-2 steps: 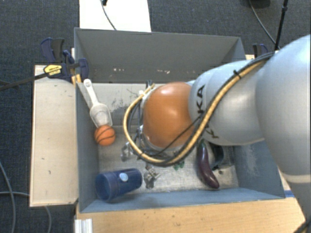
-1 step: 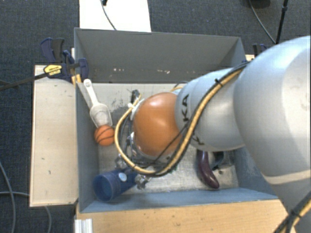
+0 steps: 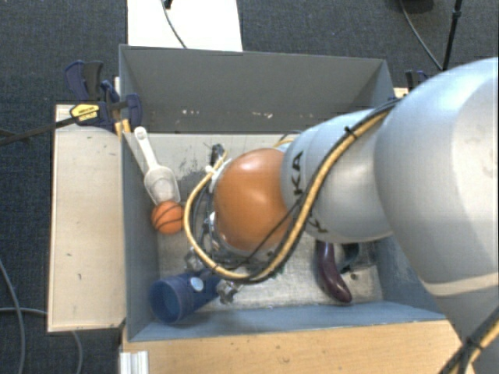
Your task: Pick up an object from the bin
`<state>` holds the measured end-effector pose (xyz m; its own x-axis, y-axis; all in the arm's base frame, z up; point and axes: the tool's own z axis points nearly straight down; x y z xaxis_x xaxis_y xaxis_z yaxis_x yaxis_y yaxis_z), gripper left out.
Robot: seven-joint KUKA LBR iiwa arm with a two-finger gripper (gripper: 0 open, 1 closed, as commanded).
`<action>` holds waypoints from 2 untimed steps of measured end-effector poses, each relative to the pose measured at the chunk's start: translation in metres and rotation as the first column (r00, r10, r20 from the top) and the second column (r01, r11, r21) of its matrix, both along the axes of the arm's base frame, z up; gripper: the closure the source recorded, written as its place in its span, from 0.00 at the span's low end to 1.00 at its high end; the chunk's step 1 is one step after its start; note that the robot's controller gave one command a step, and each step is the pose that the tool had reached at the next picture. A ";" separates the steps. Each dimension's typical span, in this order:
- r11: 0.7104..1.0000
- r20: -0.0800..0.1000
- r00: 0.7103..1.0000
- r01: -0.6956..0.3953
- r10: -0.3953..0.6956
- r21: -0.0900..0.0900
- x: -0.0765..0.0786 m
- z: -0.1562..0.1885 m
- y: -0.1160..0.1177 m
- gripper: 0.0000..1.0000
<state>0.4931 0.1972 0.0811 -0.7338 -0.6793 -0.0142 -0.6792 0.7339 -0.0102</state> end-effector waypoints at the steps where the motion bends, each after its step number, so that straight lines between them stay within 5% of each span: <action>1: 0.999 -0.015 0.999 0.047 -0.047 0.000 0.027 0.115 -0.001 1.00; 2: 0.999 -0.016 0.999 0.048 -0.048 0.000 0.026 0.115 -0.001 1.00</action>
Offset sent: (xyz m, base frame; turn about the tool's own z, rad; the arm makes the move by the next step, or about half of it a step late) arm 0.0000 0.0000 0.0000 0.0000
